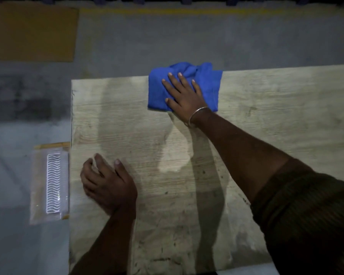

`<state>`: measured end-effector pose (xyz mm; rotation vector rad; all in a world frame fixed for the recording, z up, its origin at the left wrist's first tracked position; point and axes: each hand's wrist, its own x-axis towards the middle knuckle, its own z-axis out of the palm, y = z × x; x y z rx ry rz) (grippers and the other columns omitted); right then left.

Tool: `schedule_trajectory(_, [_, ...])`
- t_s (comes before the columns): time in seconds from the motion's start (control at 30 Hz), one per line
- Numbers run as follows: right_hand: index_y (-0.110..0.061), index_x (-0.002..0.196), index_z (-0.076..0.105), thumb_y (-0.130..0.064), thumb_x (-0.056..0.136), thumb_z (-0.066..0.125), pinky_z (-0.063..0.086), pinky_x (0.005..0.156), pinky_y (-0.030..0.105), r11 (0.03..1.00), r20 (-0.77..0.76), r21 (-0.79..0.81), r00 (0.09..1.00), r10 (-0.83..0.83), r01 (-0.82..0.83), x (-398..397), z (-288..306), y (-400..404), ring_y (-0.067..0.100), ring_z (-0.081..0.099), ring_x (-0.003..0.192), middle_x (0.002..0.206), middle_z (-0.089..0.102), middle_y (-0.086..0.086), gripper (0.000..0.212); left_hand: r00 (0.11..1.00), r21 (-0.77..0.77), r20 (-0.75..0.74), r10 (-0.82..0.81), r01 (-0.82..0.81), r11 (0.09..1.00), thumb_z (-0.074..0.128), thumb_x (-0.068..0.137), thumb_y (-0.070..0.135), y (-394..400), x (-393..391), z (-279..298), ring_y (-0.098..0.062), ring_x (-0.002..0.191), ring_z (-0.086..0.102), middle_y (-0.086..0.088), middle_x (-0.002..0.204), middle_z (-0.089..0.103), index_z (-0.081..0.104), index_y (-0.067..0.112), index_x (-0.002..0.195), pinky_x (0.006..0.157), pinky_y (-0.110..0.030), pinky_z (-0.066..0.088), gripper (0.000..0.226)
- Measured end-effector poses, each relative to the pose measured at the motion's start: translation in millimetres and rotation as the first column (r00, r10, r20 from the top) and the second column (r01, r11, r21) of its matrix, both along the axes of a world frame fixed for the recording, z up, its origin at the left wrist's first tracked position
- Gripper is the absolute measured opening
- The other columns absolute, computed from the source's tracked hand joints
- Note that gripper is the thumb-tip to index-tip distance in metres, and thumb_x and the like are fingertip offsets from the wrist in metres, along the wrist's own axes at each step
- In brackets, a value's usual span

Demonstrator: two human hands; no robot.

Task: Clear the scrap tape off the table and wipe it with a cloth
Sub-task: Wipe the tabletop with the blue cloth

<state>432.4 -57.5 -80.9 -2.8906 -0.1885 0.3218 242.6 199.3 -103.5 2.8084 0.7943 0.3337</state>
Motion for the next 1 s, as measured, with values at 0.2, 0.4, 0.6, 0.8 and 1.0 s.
schedule_trajectory(0.2, [-0.033, 0.164, 0.023, -0.052, 0.104, 0.028, 0.009, 0.127, 0.053, 0.999, 0.051, 0.003, 0.998, 0.043, -0.043, -78.3, -4.7, -0.5, 0.019, 0.010, 0.161, 0.174, 0.015, -0.005, 0.063, 0.999, 0.068, 0.035, 0.005, -0.007, 0.998, 0.038, 0.110, 0.050, 0.0, -2.7, -2.9, -0.031, 0.144, 0.043, -0.008, 0.153, 0.048, 0.048, 0.019, 0.150, 0.114, -0.045, 0.034, 0.051])
schedule_trajectory(0.4, [-0.033, 0.164, 0.027, -0.050, 0.105, 0.039, 0.016, 0.126, 0.053, 0.996, 0.102, 0.014, 0.991, 0.082, -0.084, -236.9, -8.1, 10.5, 0.017, 0.010, 0.161, 0.174, 0.017, -0.006, 0.062, 0.996, 0.116, 0.091, -0.006, -0.005, 0.993, 0.038, 0.110, 0.051, 1.4, -5.0, -5.3, -0.031, 0.141, 0.048, -0.007, 0.150, 0.053, 0.052, 0.020, 0.147, 0.113, -0.044, 0.036, 0.050])
schedule_trajectory(0.6, [-0.033, 0.160, 0.036, -0.034, 0.099, 0.057, 0.023, 0.123, 0.056, 0.992, 0.040, 0.125, 0.999, -0.036, 0.031, -420.7, 7.4, 34.4, 0.018, 0.014, 0.161, 0.173, 0.021, -0.007, 0.065, 0.994, 0.034, 0.107, 0.005, -0.008, 0.999, 0.035, 0.110, 0.057, 5.0, -6.1, -8.0, -0.036, 0.139, 0.052, -0.010, 0.149, 0.056, 0.056, 0.020, 0.146, 0.114, -0.045, 0.037, 0.056])
schedule_trajectory(0.8, [-0.032, 0.153, 0.050, -0.026, 0.095, 0.062, 0.024, 0.123, 0.056, 0.972, 0.031, 0.179, 0.986, -0.161, 0.153, -497.6, 29.0, 38.0, 0.019, 0.023, 0.159, 0.170, 0.028, -0.006, 0.059, 0.988, -0.122, 0.082, -0.135, 0.144, 0.982, 0.030, 0.109, 0.059, 5.4, -15.5, -1.7, -0.030, 0.147, 0.045, -0.010, 0.161, 0.044, 0.044, 0.022, 0.157, 0.118, -0.041, 0.031, 0.062])
schedule_trajectory(1.0, [-0.040, 0.165, 0.015, -0.054, 0.109, 0.034, 0.008, 0.128, 0.056, 0.954, -0.096, 0.015, 0.950, -0.298, 0.300, -465.7, 15.5, 48.4, 0.016, -0.002, 0.162, 0.175, 0.000, -0.011, 0.061, 0.926, -0.211, 0.217, -0.310, 0.355, 0.911, 0.039, 0.111, 0.046, -40.4, -17.7, 4.7, -0.029, 0.146, 0.048, -0.010, 0.162, 0.046, 0.048, 0.015, 0.156, 0.115, -0.042, 0.038, 0.055])
